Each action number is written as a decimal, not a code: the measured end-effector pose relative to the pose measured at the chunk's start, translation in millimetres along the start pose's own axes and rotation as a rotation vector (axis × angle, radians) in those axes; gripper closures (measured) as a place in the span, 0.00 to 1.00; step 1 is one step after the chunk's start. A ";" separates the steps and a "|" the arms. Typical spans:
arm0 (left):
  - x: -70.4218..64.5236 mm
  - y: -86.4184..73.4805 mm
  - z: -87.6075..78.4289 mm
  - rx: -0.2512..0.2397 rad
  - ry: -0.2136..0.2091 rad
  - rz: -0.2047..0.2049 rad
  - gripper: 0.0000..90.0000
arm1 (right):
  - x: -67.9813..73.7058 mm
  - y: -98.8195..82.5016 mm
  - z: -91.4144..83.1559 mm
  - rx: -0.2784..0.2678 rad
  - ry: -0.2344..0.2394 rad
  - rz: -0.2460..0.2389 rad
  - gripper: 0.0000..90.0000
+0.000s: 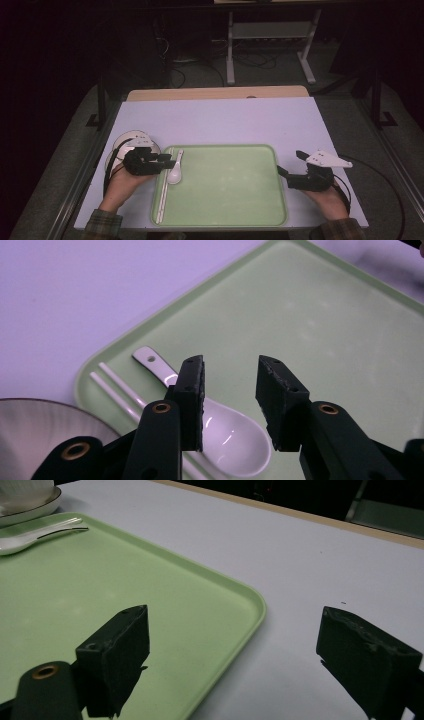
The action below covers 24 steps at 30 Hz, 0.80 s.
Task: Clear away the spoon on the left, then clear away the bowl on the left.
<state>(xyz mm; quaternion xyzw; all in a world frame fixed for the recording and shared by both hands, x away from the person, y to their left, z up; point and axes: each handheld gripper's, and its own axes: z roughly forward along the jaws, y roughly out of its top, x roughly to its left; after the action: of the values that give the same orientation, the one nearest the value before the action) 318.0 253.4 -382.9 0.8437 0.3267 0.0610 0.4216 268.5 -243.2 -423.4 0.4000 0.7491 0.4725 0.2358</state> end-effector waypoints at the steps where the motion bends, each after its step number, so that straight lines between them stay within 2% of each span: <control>1: 1.3 0.2 -2.8 -0.005 0.001 -0.003 0.71 | -0.1 0.0 0.0 -0.001 0.000 0.000 0.14; 5: 5.0 1.8 -13.9 -0.024 0.013 -0.001 0.70 | 0.1 0.3 -0.1 -0.004 0.000 0.001 0.14; 12: 17.6 5.9 -39.7 -0.058 0.060 -0.030 0.70 | -0.7 0.4 0.4 -0.003 0.001 0.000 0.14; 24: 59.6 11.5 -77.5 -0.040 0.172 -0.096 0.70 | -0.2 0.7 1.7 0.001 0.001 -0.003 0.14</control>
<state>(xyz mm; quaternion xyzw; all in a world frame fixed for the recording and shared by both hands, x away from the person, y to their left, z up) 340.8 336.4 -335.2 0.8102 0.4004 0.1191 0.4111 270.1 -242.3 -423.5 0.3990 0.7499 0.4720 0.2359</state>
